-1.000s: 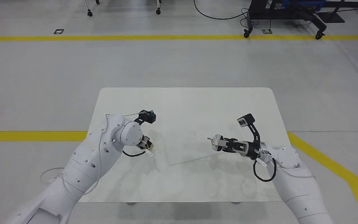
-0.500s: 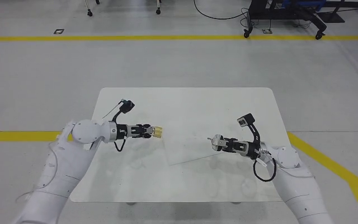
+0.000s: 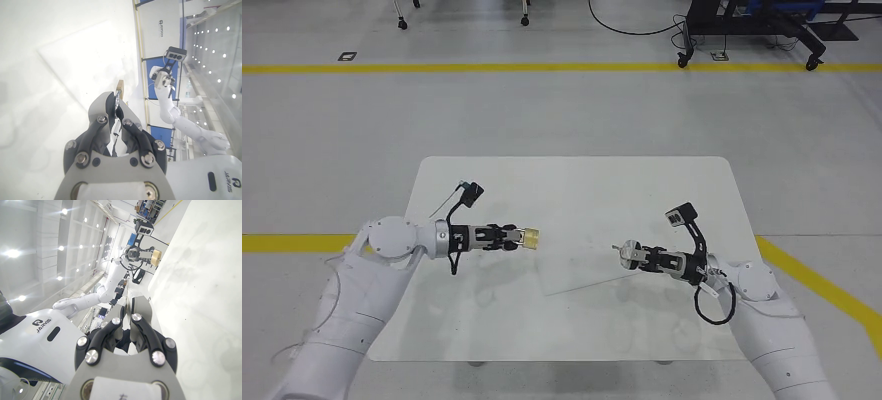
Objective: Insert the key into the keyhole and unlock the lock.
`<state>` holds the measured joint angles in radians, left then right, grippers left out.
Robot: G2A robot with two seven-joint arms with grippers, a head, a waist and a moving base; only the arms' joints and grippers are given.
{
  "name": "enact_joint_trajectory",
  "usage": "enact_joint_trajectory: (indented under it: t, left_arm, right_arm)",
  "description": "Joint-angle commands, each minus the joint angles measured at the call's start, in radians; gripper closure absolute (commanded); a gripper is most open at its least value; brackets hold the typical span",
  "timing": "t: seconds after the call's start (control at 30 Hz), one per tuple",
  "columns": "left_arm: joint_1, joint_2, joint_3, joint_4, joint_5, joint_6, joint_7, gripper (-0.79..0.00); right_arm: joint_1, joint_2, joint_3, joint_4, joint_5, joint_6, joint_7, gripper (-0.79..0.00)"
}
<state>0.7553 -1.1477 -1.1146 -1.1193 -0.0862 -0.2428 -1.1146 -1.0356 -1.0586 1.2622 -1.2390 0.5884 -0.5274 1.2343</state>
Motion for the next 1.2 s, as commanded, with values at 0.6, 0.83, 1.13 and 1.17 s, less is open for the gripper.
enact_joint_trajectory:
  t: [0.6,0.83,1.13,1.17]
  left_arm:
    - [0.010,-0.025,0.029,-0.007,-0.219,-0.144,0.049,0.000]
    - [0.058,-0.034,0.041,-0.073,-0.236,-0.203,0.156,0.000]
    - [0.037,-0.052,0.070,-0.032,-0.302,-0.308,0.153,0.000]
    - [0.031,-0.055,0.079,-0.025,-0.295,-0.306,0.152,0.000]
  right_arm:
    - [0.060,-0.024,-0.006,0.083,0.208,0.098,-0.095,0.000]
    - [0.138,-0.067,-0.145,0.085,0.181,0.280,-0.270,0.000]
    - [0.239,-0.121,-0.258,0.207,0.183,0.282,-0.299,0.000]
    - [0.245,-0.126,-0.264,0.213,0.192,0.283,-0.293,0.000]
